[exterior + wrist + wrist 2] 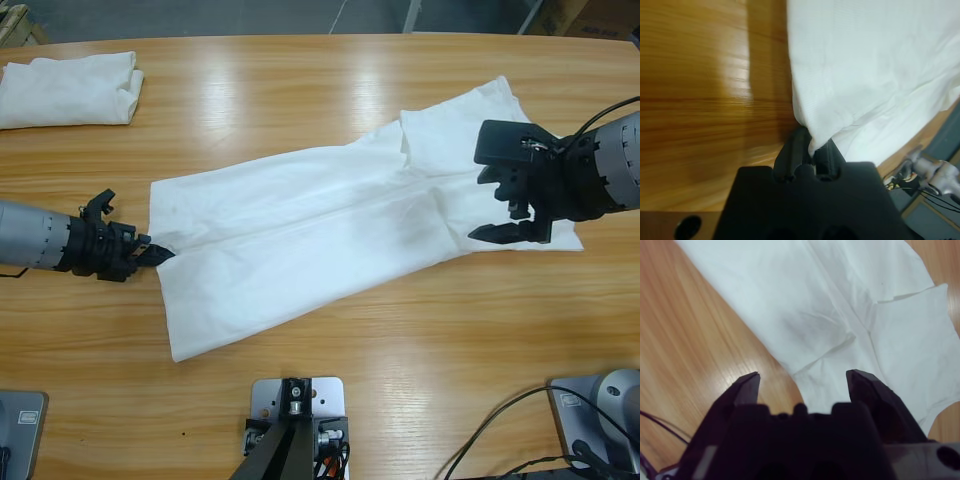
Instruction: Fold clothes
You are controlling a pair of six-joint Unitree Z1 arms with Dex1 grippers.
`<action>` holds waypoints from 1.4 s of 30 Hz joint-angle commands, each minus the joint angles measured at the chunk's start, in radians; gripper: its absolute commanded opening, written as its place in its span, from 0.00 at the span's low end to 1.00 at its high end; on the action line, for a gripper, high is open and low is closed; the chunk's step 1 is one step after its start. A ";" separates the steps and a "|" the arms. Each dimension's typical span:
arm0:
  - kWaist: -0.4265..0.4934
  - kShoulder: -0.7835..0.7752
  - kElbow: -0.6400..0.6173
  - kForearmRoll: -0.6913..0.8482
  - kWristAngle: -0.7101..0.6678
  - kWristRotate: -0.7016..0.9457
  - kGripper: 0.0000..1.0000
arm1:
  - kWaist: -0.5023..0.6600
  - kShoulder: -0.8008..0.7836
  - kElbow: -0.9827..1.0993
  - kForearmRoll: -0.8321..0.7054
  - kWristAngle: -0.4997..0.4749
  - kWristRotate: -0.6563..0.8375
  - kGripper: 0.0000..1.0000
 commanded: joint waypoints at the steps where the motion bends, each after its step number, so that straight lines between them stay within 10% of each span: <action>1: 0.040 0.126 -0.035 0.094 0.081 0.045 0.00 | 0.009 0.034 0.036 -0.008 -0.024 0.001 0.71; 10: 0.180 0.157 -0.178 0.198 0.056 0.129 0.00 | 0.007 0.046 0.034 -0.009 -0.029 0.002 0.71; 11: 0.180 0.149 -0.183 0.213 0.049 0.126 0.42 | 0.007 0.046 0.034 -0.011 -0.029 0.003 0.71; 12: 0.180 0.137 -0.181 0.223 0.051 0.122 0.62 | 0.007 0.046 0.034 -0.011 -0.029 0.004 0.71; 24: 0.015 -0.155 -0.302 0.455 0.111 0.457 0.63 | 0.007 0.054 0.036 -0.020 -0.023 0.004 0.71; 35: -0.153 0.129 -0.703 0.882 0.281 1.086 0.62 | 0.007 0.058 0.037 -0.023 -0.023 0.004 0.71; 42: -0.206 0.257 -0.772 0.949 0.331 1.171 0.61 | 0.007 0.068 0.037 -0.024 -0.023 0.004 0.71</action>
